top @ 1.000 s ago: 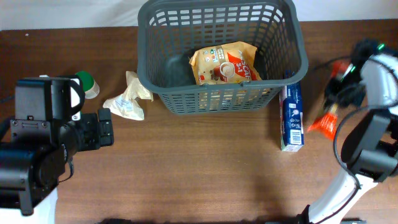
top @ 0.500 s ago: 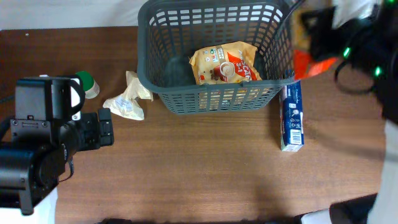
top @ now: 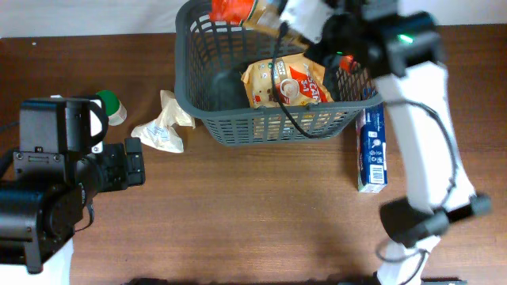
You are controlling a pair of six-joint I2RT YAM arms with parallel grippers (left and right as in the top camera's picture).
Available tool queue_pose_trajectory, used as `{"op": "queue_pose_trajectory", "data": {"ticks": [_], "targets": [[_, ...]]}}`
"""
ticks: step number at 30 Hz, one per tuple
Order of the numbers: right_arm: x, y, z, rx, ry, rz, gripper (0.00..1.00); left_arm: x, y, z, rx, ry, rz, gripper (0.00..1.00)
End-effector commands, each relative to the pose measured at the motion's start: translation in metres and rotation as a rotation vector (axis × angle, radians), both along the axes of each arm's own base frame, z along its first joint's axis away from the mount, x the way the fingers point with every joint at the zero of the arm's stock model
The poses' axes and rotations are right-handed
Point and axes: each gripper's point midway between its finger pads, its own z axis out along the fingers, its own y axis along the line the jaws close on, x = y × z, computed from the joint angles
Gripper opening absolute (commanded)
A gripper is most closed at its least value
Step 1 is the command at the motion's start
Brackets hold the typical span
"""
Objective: Pack container
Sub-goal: 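Lower the pasta packet into the basket and open the right gripper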
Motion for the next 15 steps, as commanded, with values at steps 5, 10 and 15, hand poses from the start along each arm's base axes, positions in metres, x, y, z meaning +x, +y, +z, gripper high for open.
{"op": "queue_pose_trajectory", "data": {"ticks": [5,10,15], "targets": [[0.044,-0.011,-0.065,-0.189,0.036,-0.042,0.04,0.0,0.003,-0.001,0.007,0.003,0.009,0.99],[0.068,-0.02,-0.091,-0.238,0.027,-0.108,0.04,0.0,0.003,-0.001,0.007,0.003,0.009,0.99],[0.079,-0.017,-0.102,-0.236,0.02,-0.109,0.04,0.0,0.003,-0.001,0.007,0.003,0.009,0.99]]}}
